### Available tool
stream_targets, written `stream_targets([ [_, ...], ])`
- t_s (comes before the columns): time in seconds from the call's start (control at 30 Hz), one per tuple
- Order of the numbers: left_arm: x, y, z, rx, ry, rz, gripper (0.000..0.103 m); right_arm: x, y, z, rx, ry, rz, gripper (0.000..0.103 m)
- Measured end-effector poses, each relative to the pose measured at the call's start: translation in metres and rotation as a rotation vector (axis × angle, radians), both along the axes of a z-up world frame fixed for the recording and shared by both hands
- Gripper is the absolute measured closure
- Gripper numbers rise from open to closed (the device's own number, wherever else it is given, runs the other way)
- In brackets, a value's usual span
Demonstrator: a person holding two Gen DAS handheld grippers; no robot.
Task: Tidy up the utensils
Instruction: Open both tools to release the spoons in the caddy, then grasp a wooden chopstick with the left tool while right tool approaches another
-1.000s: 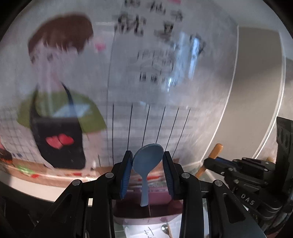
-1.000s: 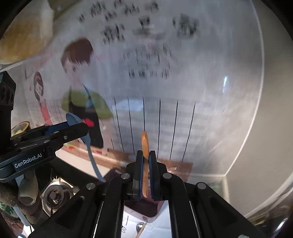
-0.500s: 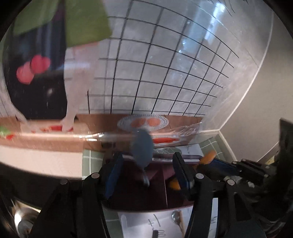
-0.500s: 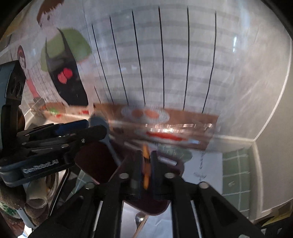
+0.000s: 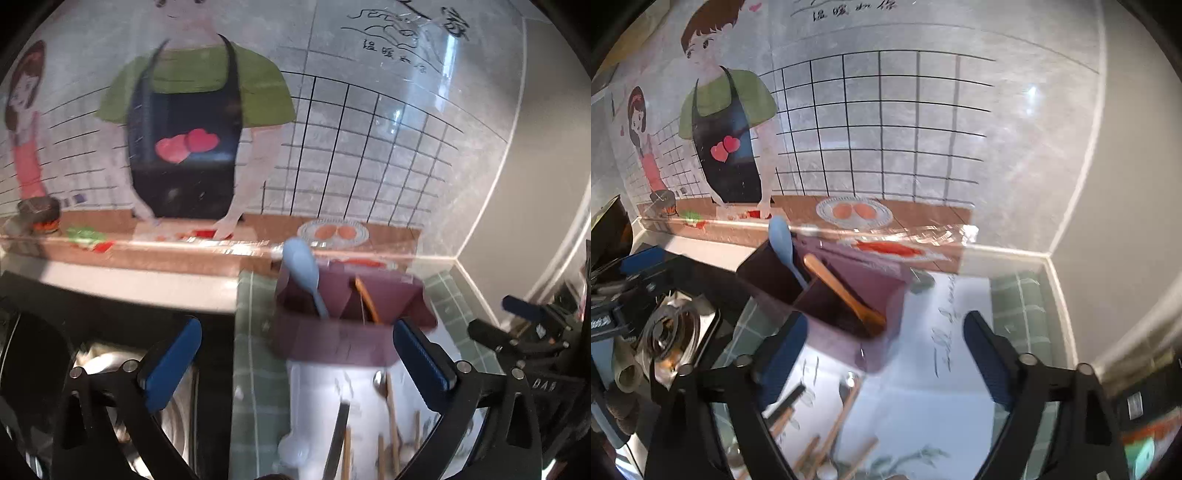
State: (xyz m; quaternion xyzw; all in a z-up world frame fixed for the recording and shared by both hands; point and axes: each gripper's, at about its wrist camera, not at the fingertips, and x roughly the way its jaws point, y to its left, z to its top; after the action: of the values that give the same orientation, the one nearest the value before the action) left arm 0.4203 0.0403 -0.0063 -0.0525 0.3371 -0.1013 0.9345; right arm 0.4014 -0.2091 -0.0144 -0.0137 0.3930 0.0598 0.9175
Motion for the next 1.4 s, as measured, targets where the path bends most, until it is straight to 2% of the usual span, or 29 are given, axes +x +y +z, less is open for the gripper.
stream_targets([
  [0.2, -0.054, 0.002, -0.020, 0.026, 0.042, -0.002, 0.000, -0.049, -0.007, -0.019, -0.023, 0.053, -0.013, 0.012],
  [0.4, -0.090, -0.002, -0.052, 0.038, 0.071, 0.004, 0.000, -0.093, -0.025, -0.050, 0.009, 0.113, -0.105, 0.012],
  [0.47, -0.095, -0.007, -0.066, 0.050, 0.100, -0.028, 0.000, -0.106, -0.026, -0.061, -0.001, 0.131, -0.123, 0.012],
  [0.63, -0.102, -0.027, -0.097, 0.142, 0.172, -0.128, 0.000, -0.128, -0.023, -0.081, -0.015, 0.163, -0.118, 0.012],
  [0.83, -0.108, -0.030, -0.117, 0.087, 0.230, -0.155, 0.000, -0.144, -0.023, -0.093, -0.057, 0.160, -0.164, 0.011],
  [1.0, -0.111, -0.043, -0.116, 0.087, 0.220, -0.186, 0.001, -0.153, -0.023, -0.102, -0.075, 0.162, -0.142, 0.011],
  [1.07, -0.109, -0.046, -0.114, 0.083, 0.225, -0.175, 0.006, -0.154, -0.024, -0.104, -0.063, 0.178, -0.123, 0.011],
  [1.1, -0.107, -0.047, -0.114, 0.084, 0.226, -0.179, 0.011, -0.154, -0.024, -0.105, -0.054, 0.185, -0.112, 0.011],
  [1.13, -0.106, -0.049, -0.114, 0.088, 0.230, -0.189, 0.025, -0.155, -0.024, -0.105, -0.054, 0.186, -0.107, 0.011],
  [1.23, -0.100, -0.055, -0.118, 0.106, 0.258, -0.205, 0.055, -0.157, -0.024, -0.103, -0.061, 0.172, -0.109, 0.012],
  [1.33, -0.092, -0.060, -0.127, 0.088, 0.316, -0.245, 0.076, -0.159, -0.027, -0.102, -0.052, 0.170, -0.108, 0.012],
  [1.4, -0.089, -0.063, -0.130, 0.067, 0.345, -0.260, 0.081, -0.160, -0.029, -0.102, -0.051, 0.172, -0.106, 0.012],
])
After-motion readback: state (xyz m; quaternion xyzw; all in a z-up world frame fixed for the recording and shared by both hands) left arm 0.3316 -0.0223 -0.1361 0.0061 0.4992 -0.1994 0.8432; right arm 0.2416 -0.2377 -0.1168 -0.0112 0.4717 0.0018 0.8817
